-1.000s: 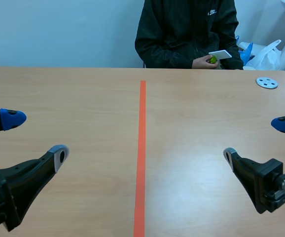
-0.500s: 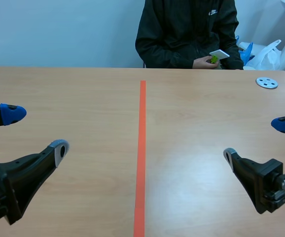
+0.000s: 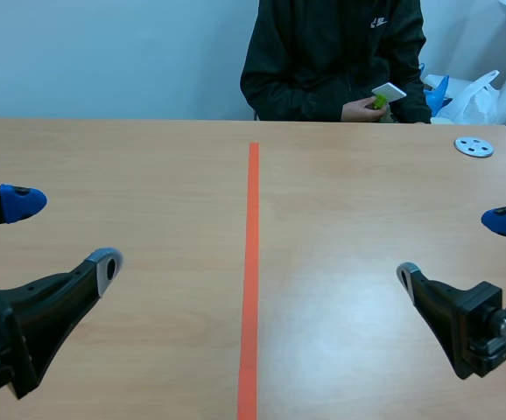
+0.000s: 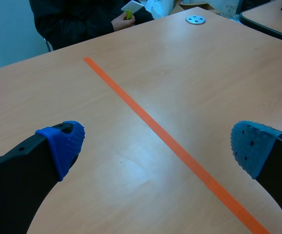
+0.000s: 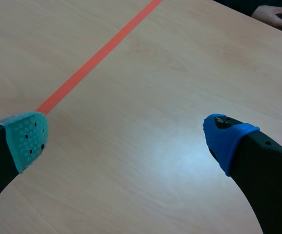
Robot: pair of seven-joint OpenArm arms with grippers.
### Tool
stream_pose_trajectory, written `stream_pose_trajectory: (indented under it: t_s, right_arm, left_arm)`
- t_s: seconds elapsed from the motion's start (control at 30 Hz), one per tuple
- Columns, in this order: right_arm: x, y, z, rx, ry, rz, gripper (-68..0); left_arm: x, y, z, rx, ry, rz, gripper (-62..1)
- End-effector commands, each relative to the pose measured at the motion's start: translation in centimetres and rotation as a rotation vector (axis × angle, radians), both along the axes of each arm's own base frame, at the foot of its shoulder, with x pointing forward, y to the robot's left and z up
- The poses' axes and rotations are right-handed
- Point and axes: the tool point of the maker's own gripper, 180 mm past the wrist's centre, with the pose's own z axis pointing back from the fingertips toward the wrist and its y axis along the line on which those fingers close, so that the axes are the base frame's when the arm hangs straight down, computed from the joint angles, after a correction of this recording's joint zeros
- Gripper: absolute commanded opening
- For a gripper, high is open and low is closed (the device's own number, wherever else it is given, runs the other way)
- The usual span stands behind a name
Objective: Sort the leaf by its shape. The table is split by an orange tape line. A compound leaf with several leaflets goes to the left side, a simple leaf with one blade goes to the right side. Return to the home posture when a red brick is placed on the table.
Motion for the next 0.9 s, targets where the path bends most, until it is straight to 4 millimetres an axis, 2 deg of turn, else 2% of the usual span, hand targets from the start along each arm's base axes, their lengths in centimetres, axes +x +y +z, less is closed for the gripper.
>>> stream_pose_trajectory:
  t_s: [0.0, 0.87]
  right_arm:
    - [0.23, -0.18, 0.55, -0.002, -0.019, 0.000, 0.4]
    - [0.23, -0.18, 0.55, -0.002, -0.019, 0.000, 0.4]
  left_arm:
    - [-0.04, -0.57, 0.87, -0.030, -0.021, -0.010, 1.4]
    - [-0.04, -0.57, 0.87, -0.030, -0.021, -0.010, 1.4]
